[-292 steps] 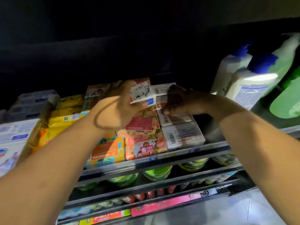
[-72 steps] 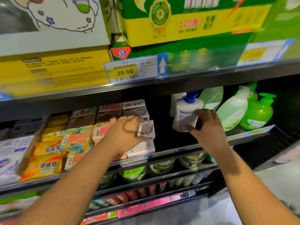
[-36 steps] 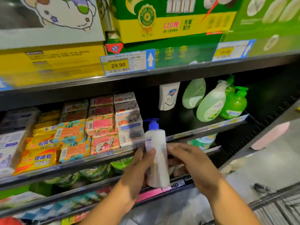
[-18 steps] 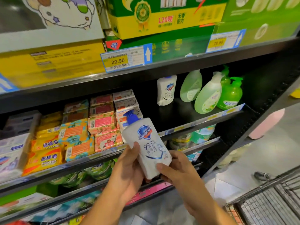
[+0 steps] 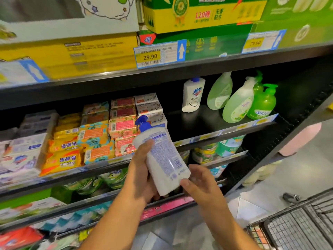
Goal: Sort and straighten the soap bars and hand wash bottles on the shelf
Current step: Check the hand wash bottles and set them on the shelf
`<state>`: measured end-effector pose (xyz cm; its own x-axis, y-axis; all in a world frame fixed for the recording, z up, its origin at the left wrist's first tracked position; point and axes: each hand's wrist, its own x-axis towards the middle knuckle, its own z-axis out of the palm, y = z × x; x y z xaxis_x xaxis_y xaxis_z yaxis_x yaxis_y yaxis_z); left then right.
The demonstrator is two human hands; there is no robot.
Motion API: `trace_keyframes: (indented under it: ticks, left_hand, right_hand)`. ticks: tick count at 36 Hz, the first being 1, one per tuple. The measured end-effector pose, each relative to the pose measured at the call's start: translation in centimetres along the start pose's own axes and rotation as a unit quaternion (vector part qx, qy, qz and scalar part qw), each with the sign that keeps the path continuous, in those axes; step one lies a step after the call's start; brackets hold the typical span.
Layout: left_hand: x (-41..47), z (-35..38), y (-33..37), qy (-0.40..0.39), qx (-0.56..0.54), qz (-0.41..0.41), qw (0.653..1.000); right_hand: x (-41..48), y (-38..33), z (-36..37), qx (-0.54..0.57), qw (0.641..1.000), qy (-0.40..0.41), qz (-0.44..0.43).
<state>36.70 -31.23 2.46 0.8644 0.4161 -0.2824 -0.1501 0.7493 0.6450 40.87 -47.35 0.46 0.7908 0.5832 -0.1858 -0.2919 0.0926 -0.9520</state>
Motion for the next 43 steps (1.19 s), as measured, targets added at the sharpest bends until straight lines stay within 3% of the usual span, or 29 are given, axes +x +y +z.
trace_keyframes:
  ticks: [2, 4, 8, 11, 13, 16, 18, 22, 25, 31, 35, 38, 40, 43]
  left_hand:
    - [-0.5, 0.2, -0.1, -0.020, -0.003, -0.007, 1.000]
    - [-0.9, 0.5, -0.1, -0.001, 0.000, -0.020, 1.000]
    - [-1.2, 0.5, -0.2, 0.031, 0.088, -0.013, 0.996]
    - [-1.5, 0.6, -0.6, 0.053, 0.077, -0.046, 0.995]
    - [-1.5, 0.3, -0.7, 0.069, 0.048, -0.040, 0.996]
    - [-1.2, -0.6, -0.6, 0.084, 0.028, -0.009, 0.996]
    - [-1.3, -1.0, -0.4, 0.066, -0.010, -0.031, 0.997]
    - [-1.6, -1.2, 0.2, 0.037, -0.009, -0.030, 0.999]
    - [-1.8, -1.3, 0.2, 0.009, 0.031, 0.014, 0.999]
    - [-2.8, -1.4, 0.4, -0.047, 0.149, 0.072, 0.985]
    - [-3.0, -2.1, 2.1, -0.105, 0.288, 0.134, 0.943]
    - [-3.4, -2.6, 3.5, -0.173, 0.451, 0.195, 0.854]
    - [-3.8, -2.5, 3.8, -0.187, 0.505, 0.238, 0.808]
    - [-4.3, -2.2, 3.8, -0.179, 0.505, 0.247, 0.807]
  right_hand:
    - [0.1, -0.1, 0.4, 0.118, 0.991, -0.027, 0.051]
    - [0.1, -0.3, 0.7, 0.106, 0.994, -0.026, 0.028]
    - [0.0, 0.3, 0.7, -0.064, 0.990, 0.063, -0.110]
    - [0.0, 0.8, 0.3, -0.274, 0.923, 0.063, -0.264]
    - [-0.1, 0.8, -0.1, -0.325, 0.897, 0.009, -0.298]
    - [0.0, 0.1, -0.7, -0.237, 0.945, -0.053, -0.217]
    - [0.5, -0.3, -0.6, -0.171, 0.976, -0.032, -0.130]
    - [1.2, -0.6, -0.6, -0.073, 0.997, -0.036, -0.007]
    - [1.2, -1.7, -0.3, -0.033, 0.997, -0.070, -0.007]
    - [1.4, -3.0, -0.8, -0.085, 0.990, -0.100, -0.052]
    - [1.4, -3.5, -1.7, -0.136, 0.975, -0.098, -0.146]
    - [1.5, -3.2, -2.4, -0.222, 0.938, -0.078, -0.255]
    - [1.6, -3.3, -2.9, -0.238, 0.915, -0.077, -0.317]
    - [1.3, -4.1, -3.2, -0.241, 0.905, -0.100, -0.336]
